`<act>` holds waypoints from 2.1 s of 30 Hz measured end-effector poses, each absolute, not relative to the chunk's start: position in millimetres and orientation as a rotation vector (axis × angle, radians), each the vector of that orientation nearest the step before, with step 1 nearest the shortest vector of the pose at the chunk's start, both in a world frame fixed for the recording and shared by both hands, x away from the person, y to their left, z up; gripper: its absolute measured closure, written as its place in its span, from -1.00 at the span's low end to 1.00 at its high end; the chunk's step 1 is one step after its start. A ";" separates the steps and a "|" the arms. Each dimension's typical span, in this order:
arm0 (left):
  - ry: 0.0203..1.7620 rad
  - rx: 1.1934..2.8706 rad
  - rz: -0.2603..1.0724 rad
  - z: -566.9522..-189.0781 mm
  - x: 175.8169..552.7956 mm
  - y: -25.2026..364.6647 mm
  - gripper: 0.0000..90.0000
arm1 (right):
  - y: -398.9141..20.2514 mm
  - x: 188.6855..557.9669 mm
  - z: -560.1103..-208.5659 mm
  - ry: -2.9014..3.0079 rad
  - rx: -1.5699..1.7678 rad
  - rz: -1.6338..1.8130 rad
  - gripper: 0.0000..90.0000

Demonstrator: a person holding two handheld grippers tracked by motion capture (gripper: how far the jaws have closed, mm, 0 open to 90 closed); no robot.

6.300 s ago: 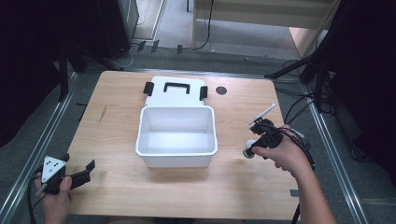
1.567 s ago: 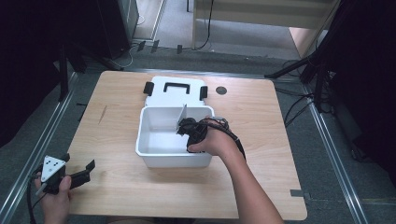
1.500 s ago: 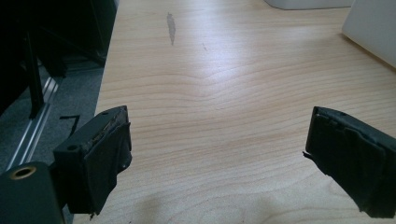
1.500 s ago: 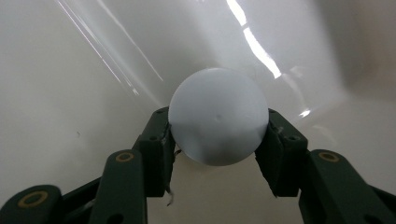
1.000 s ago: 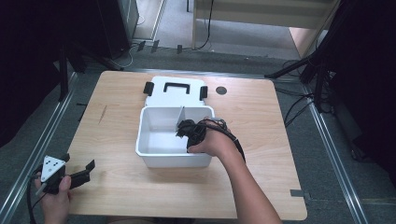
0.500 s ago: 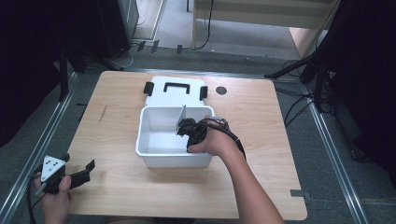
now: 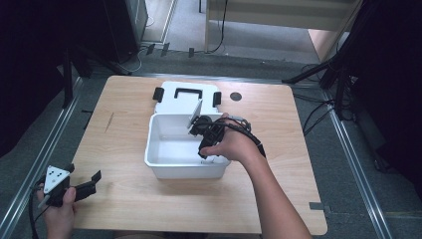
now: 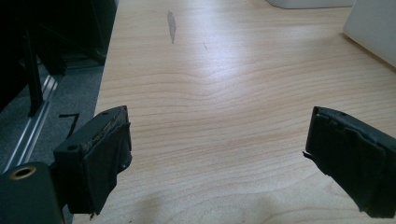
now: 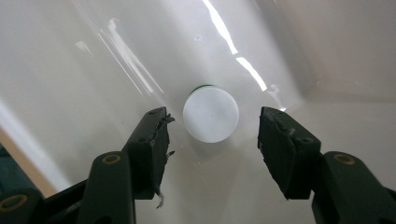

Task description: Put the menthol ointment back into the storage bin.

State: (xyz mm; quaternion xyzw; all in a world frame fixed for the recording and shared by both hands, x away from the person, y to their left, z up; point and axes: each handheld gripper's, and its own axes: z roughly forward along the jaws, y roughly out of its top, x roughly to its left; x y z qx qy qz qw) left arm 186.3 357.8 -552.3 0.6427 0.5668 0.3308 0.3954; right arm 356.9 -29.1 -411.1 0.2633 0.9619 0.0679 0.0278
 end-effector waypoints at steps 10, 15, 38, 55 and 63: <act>1.436 1.631 0.838 -552.2 186.6 358.0 -0.83 | -44.4 352.6 -375.1 2.942 0.867 0.334 -0.09; 1.438 1.631 0.838 -552.2 186.5 357.7 -0.83 | -55.2 348.4 -359.4 2.922 0.878 0.365 -0.10; 1.435 1.642 0.848 -552.2 186.8 357.0 -0.83 | -139.2 337.8 -348.2 2.816 1.055 0.423 -0.14; 1.435 1.649 0.850 -552.0 186.4 356.8 -0.83 | -179.5 330.7 -387.3 2.793 1.134 0.398 -0.25; 1.434 1.652 0.851 -552.0 186.4 356.7 -0.83 | -196.5 326.6 -409.4 2.762 1.180 0.405 -0.43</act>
